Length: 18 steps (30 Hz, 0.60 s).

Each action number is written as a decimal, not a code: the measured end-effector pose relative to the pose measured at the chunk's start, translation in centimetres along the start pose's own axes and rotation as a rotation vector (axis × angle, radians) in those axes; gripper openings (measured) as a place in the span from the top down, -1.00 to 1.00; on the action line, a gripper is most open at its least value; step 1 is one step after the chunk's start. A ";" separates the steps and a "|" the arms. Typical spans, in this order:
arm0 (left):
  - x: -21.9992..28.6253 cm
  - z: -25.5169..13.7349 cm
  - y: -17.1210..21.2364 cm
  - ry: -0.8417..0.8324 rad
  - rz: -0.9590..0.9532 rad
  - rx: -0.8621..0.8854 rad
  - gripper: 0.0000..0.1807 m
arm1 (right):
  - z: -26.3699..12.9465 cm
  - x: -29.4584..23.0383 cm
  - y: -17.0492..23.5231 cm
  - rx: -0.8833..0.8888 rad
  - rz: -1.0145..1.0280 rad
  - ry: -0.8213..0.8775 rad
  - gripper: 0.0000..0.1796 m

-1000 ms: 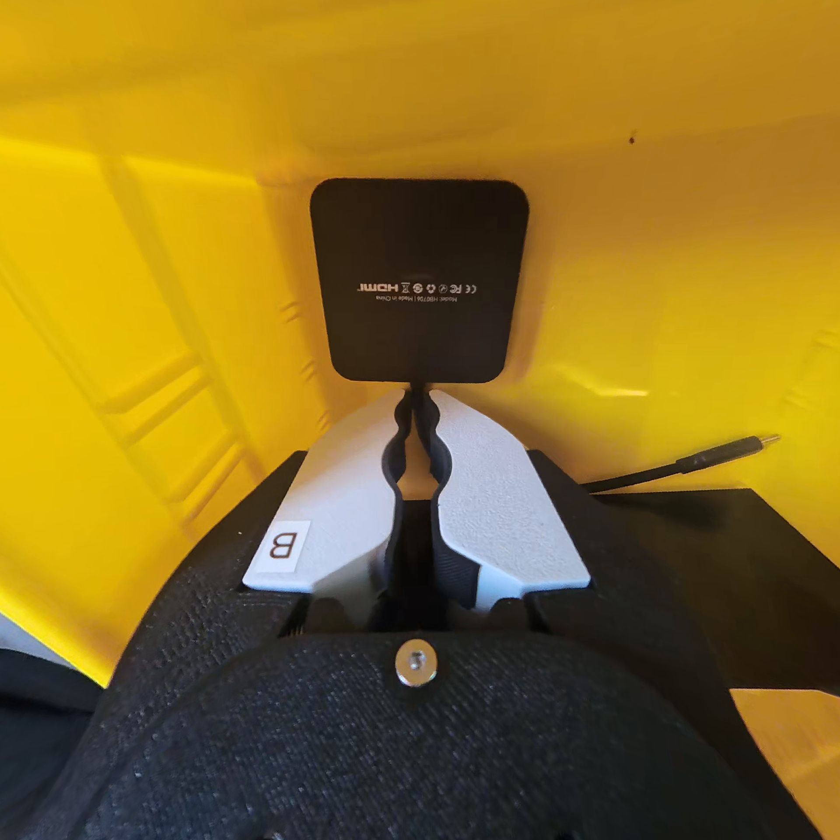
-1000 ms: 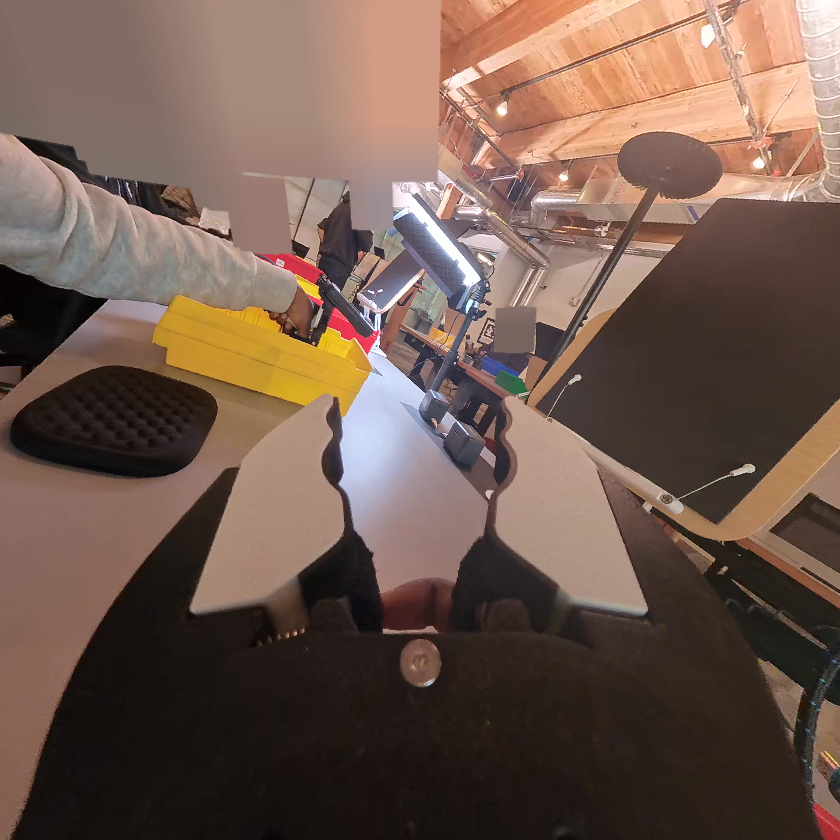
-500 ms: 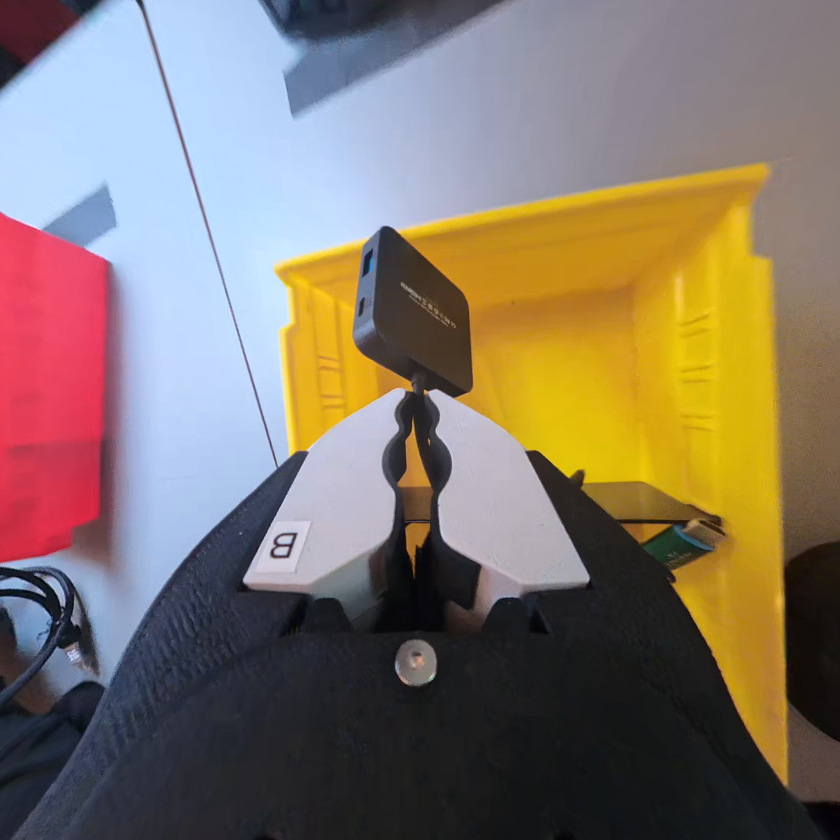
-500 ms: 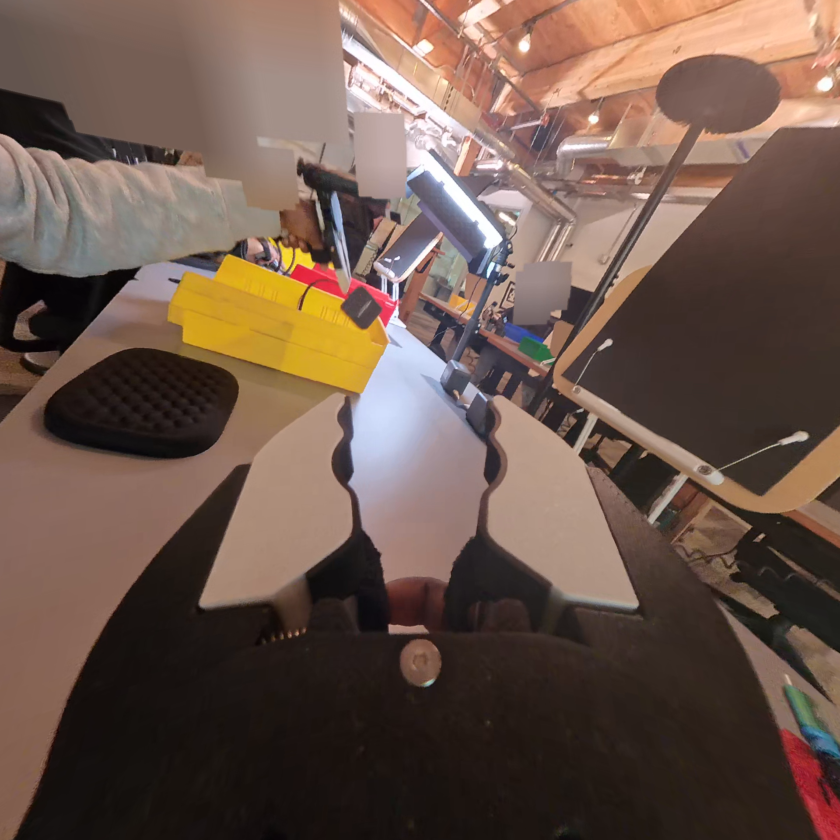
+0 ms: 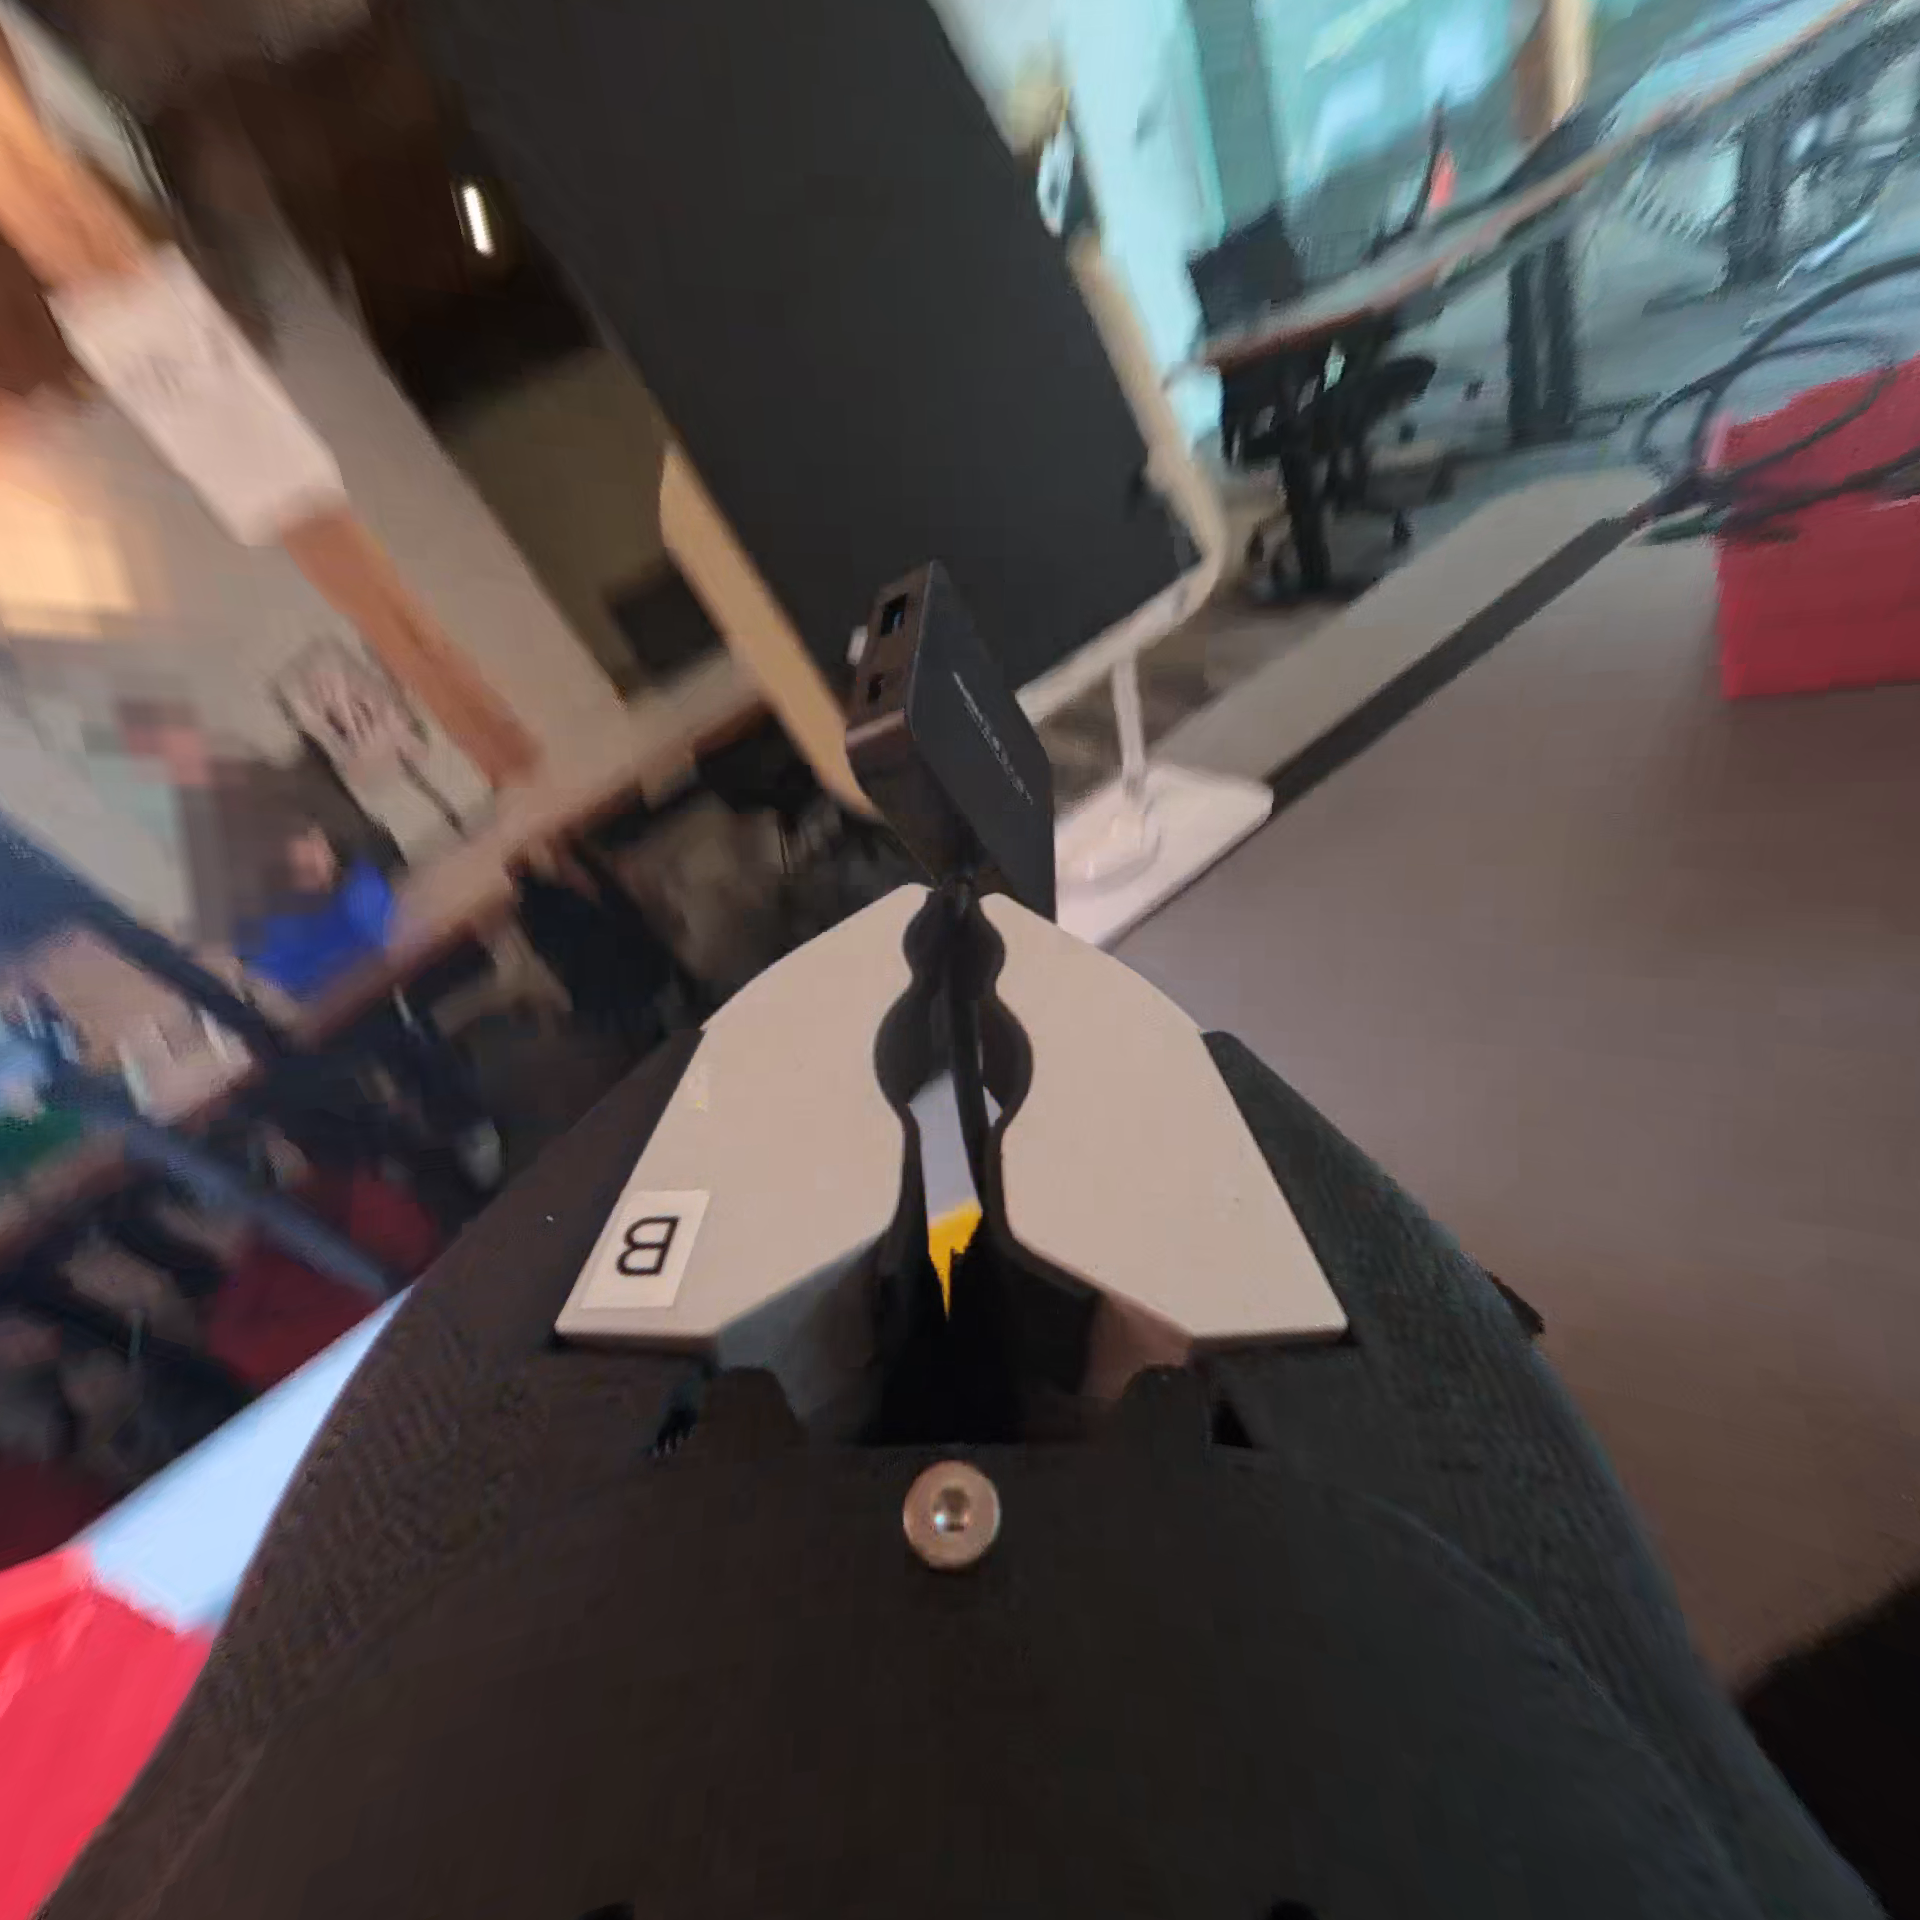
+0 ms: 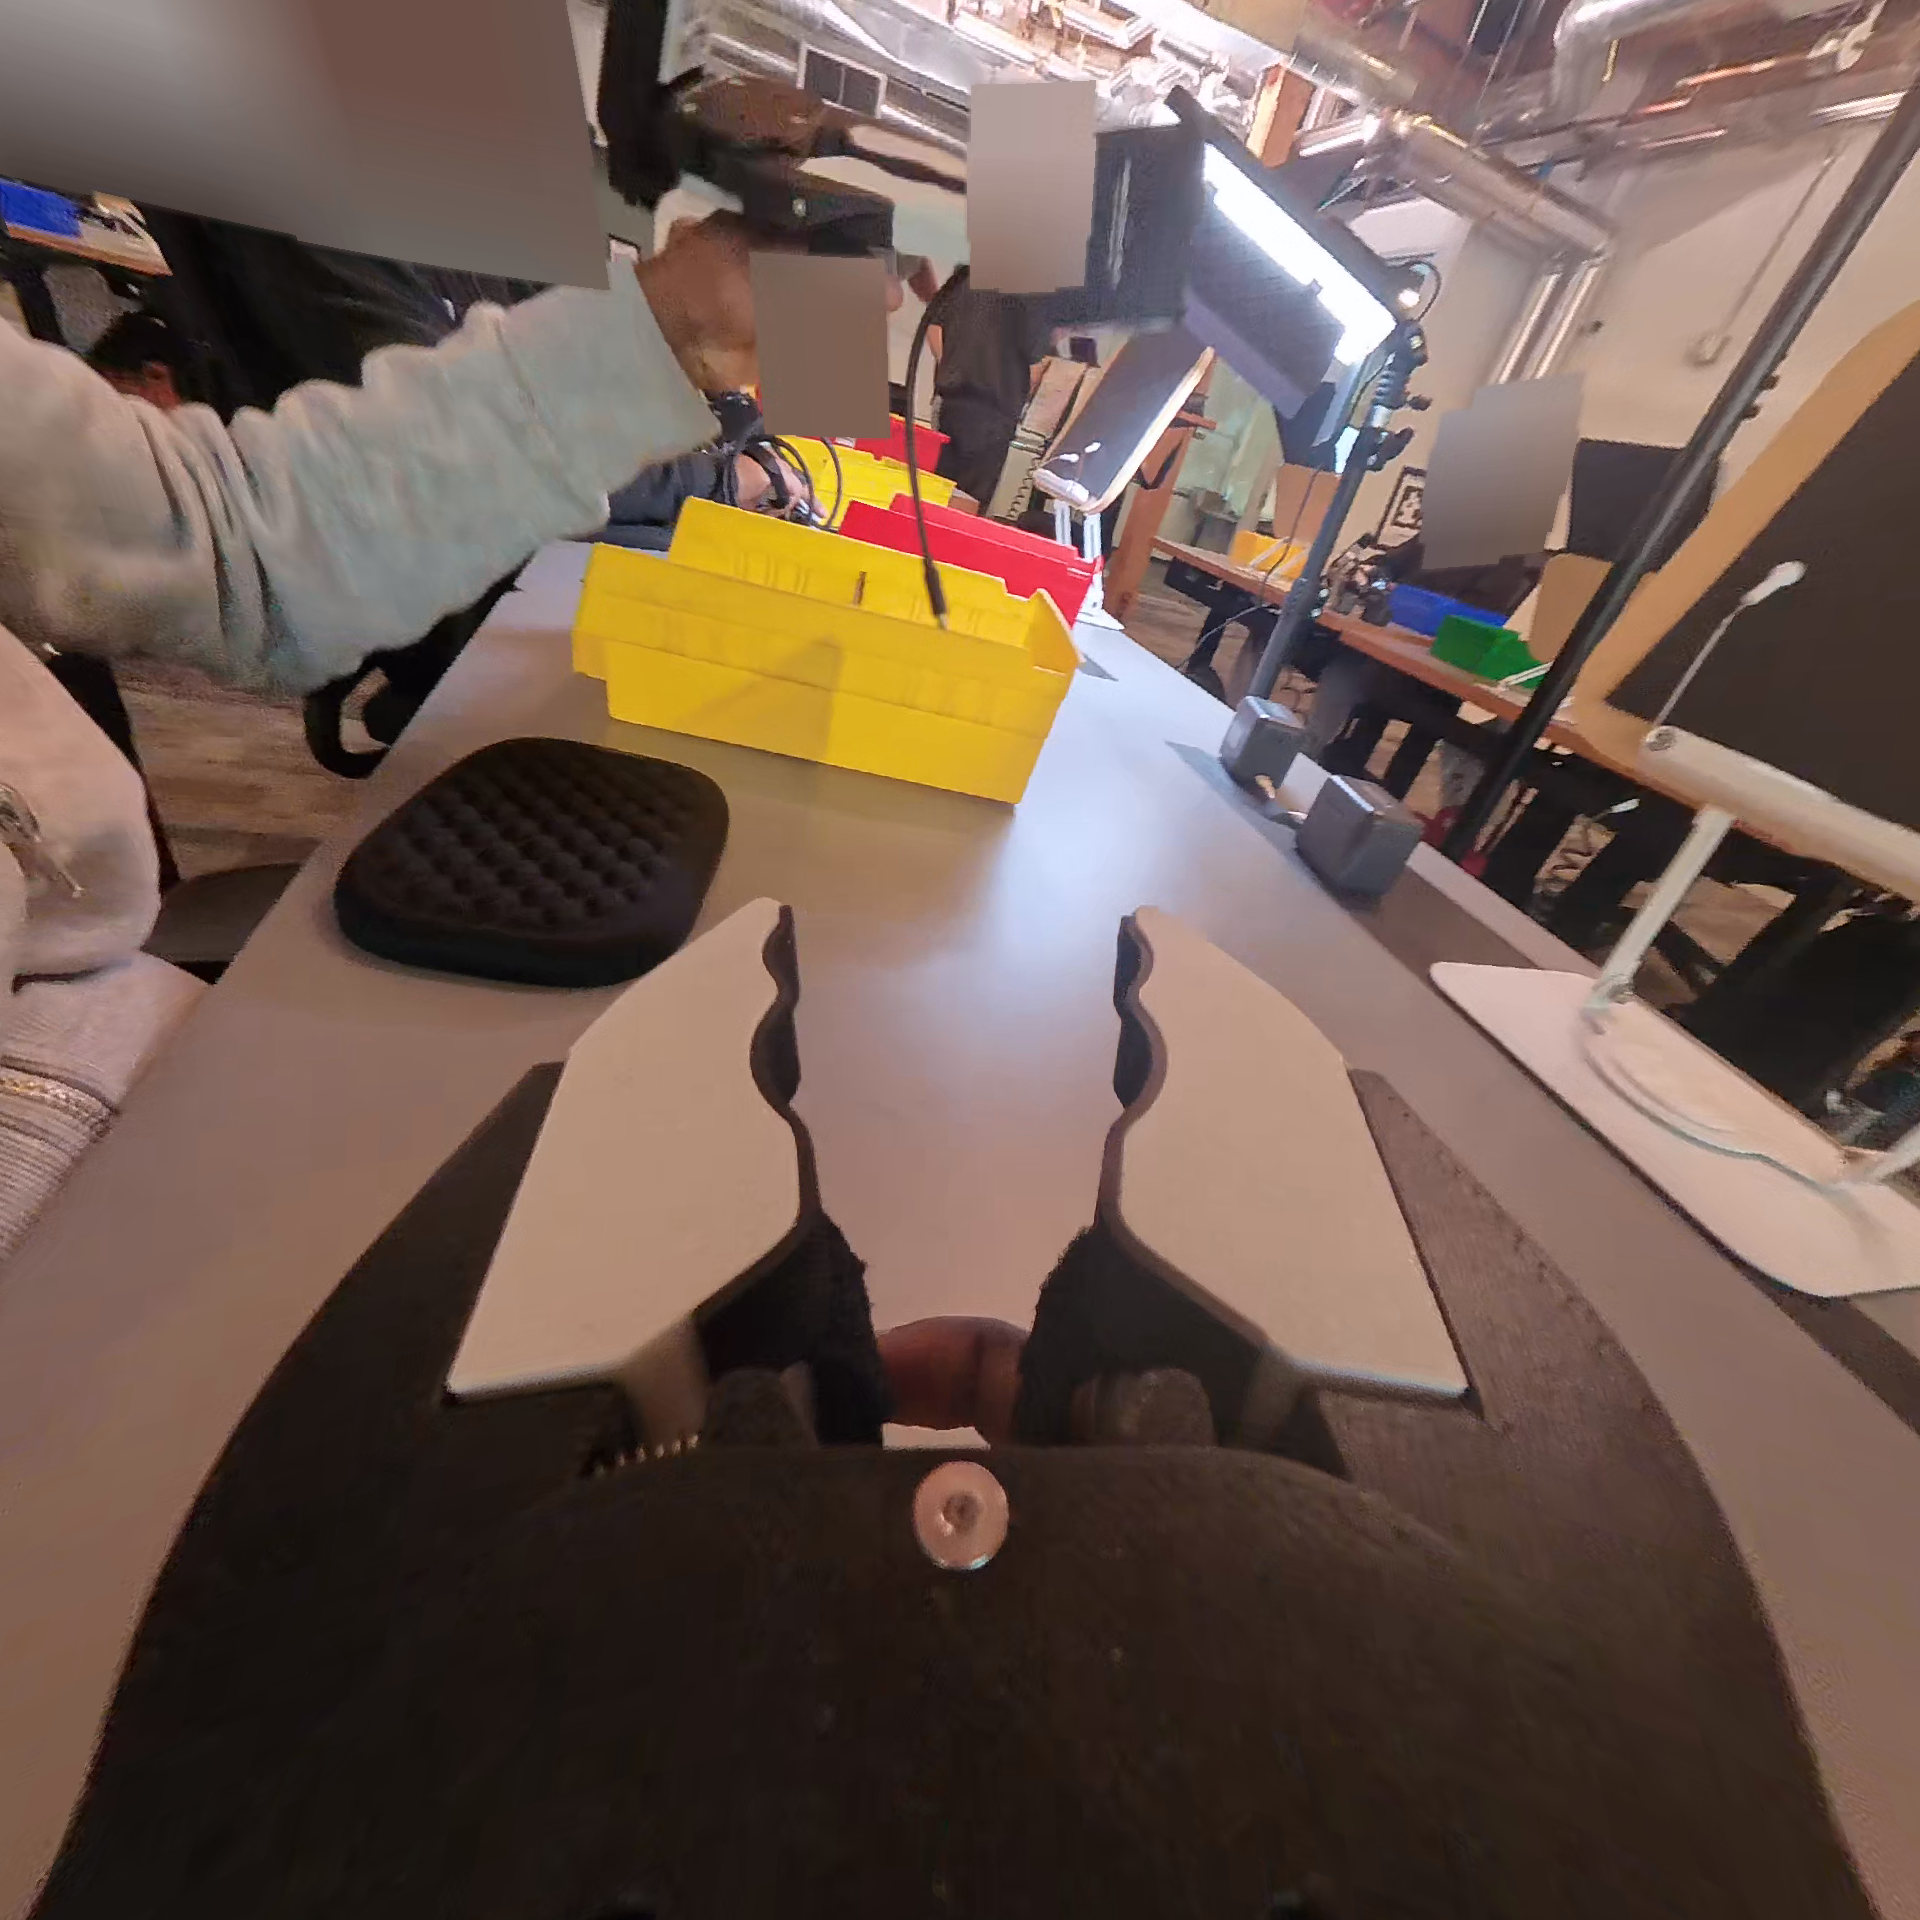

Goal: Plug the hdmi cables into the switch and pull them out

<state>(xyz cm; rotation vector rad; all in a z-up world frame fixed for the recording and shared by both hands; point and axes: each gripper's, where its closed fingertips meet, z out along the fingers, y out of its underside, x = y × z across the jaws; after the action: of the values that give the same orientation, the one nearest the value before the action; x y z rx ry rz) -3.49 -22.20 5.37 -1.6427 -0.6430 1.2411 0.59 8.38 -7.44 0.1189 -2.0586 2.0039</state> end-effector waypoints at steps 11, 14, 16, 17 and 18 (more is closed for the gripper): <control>23.8 2.9 -6.9 0.238 0.082 0.648 0.96 | 1.7 -2.2 -3.5 0.263 0.121 -0.053 0.44; 26.2 3.8 -6.3 0.320 0.034 0.620 0.96 | 1.6 -2.3 -4.7 0.353 0.178 -0.096 0.49; 27.1 4.0 -5.9 0.367 -0.024 0.618 0.97 | 1.8 -2.5 -5.2 0.398 0.249 -0.137 0.51; 27.6 4.0 -5.7 0.397 -0.057 0.613 0.97 | 1.9 -2.3 -5.5 0.426 0.283 -0.138 0.54; 28.2 4.0 -5.5 0.432 -0.079 0.604 0.97 | 2.0 -2.1 -5.8 0.458 0.312 -0.135 0.58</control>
<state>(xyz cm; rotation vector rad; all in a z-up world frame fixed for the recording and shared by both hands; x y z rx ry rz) 3.27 5.02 -2.07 -1.2905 -0.0474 0.8639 3.75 5.89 -2.37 0.0196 -1.7360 2.7028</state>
